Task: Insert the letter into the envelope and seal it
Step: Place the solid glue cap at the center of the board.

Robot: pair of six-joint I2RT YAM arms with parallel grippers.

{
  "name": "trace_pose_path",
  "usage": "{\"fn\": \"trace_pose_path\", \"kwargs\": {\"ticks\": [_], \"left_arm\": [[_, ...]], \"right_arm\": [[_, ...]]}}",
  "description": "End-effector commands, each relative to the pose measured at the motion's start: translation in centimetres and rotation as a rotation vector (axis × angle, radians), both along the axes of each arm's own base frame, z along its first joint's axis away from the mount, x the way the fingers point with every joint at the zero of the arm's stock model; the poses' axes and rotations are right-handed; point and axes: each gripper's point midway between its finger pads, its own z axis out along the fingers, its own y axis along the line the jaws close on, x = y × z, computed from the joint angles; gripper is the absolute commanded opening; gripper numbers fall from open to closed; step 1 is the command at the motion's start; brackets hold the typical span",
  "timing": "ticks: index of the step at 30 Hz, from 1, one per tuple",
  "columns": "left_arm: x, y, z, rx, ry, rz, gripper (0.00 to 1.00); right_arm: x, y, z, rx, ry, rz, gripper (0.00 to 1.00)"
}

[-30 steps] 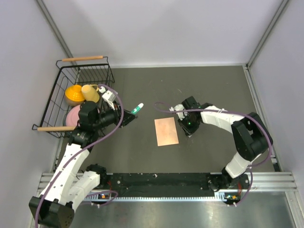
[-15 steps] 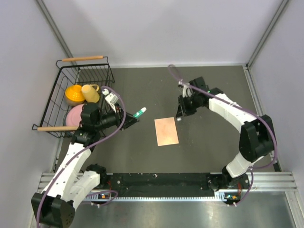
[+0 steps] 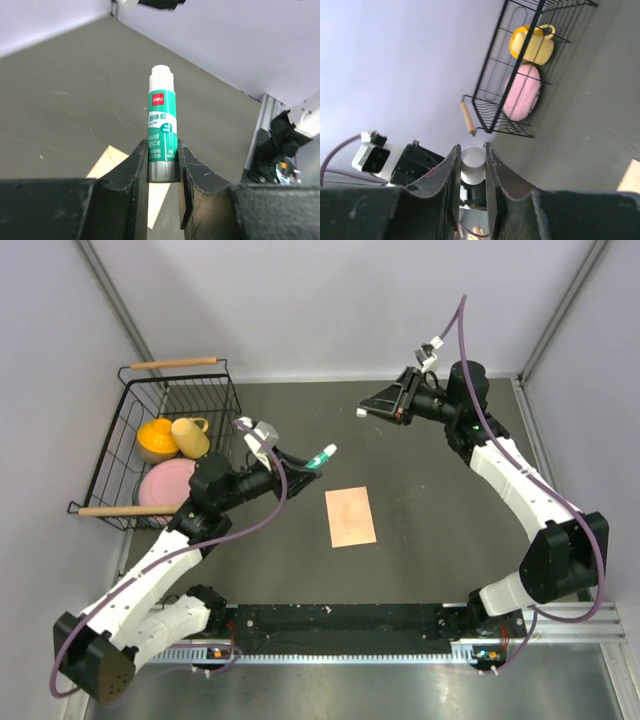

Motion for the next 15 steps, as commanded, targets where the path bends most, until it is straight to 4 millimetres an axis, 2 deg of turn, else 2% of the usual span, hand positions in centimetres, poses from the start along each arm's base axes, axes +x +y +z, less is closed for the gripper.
{"fn": "trace_pose_path", "kwargs": {"ticks": [1, 3, 4, 5, 6, 7, 9, 10, 15], "left_arm": [[2.1, -1.3, 6.3, -0.044, -0.235, 0.153, 0.0], [3.3, -1.3, 7.0, -0.055, -0.274, 0.239, 0.0], [2.9, -2.0, 7.2, -0.061, -0.287, 0.237, 0.0], [3.8, -1.6, 7.6, -0.071, -0.293, 0.308, 0.0], [4.2, -1.8, 7.1, -0.065, -0.287, 0.333, 0.0], [3.9, -2.4, 6.9, -0.065, -0.285, 0.33, 0.0], [4.9, -1.9, 6.3, -0.059, -0.265, 0.419, 0.0], [4.7, -2.3, 6.1, -0.06, -0.26, 0.424, 0.0], [5.3, -3.4, 4.7, -0.025, -0.22, 0.447, 0.0]], "right_arm": [[-0.6, 0.1, 4.7, 0.214, 0.041, -0.002, 0.19], [-0.4, 0.0, 3.7, 0.226, 0.09, -0.024, 0.19], [-0.5, -0.1, 3.5, 0.236, 0.124, -0.032, 0.18], [-0.6, -0.1, 3.2, 0.238, 0.148, -0.04, 0.17], [-0.5, -0.2, 2.2, 0.23, 0.198, -0.057, 0.17], [-0.5, -0.3, 2.0, 0.234, 0.234, -0.07, 0.16], [-0.4, -0.5, 1.2, 0.226, 0.293, -0.1, 0.11], [-0.4, -0.5, 0.7, 0.219, 0.333, -0.113, 0.1], [-0.2, -0.6, -0.1, 0.215, 0.377, -0.144, 0.07]]}}
